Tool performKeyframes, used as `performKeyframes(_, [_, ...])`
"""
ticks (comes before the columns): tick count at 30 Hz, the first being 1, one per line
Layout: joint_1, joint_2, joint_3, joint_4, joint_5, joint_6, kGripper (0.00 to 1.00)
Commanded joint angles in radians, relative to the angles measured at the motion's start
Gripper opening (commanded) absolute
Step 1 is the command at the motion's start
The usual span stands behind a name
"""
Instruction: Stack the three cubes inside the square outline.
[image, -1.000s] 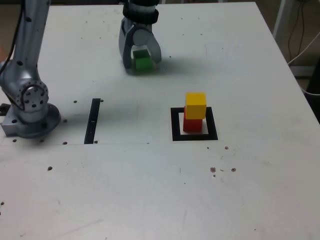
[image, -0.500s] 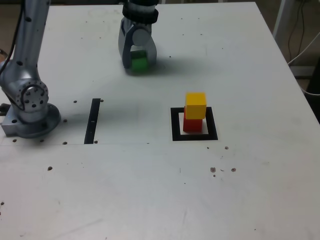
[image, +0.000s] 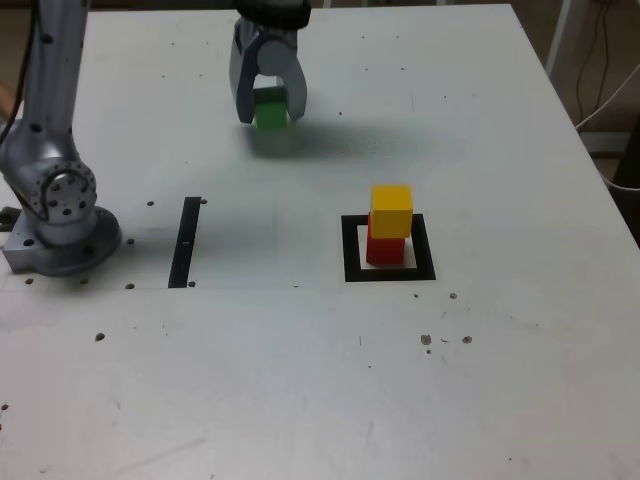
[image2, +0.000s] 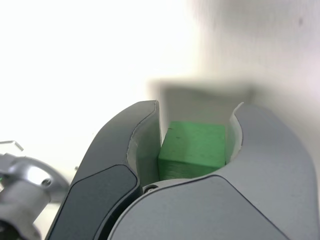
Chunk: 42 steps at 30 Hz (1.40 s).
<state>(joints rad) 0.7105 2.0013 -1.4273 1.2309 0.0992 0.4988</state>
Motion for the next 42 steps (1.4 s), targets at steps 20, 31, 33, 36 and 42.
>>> performKeyframes(20, [-0.37, -0.099, -0.171, 0.201, -0.088, -0.229, 0.31])
performKeyframes(31, [-0.537, -0.085, -0.238, 0.227, -0.112, -0.366, 0.31])
performKeyframes(33, [-0.559, -0.076, -0.255, 0.237, -0.11, -0.385, 0.31])
performKeyframes(36, [-0.589, -0.062, -0.28, 0.249, -0.107, -0.408, 0.31])
performKeyframes(42, [-0.645, -0.027, -0.335, 0.271, -0.108, -0.441, 0.31])
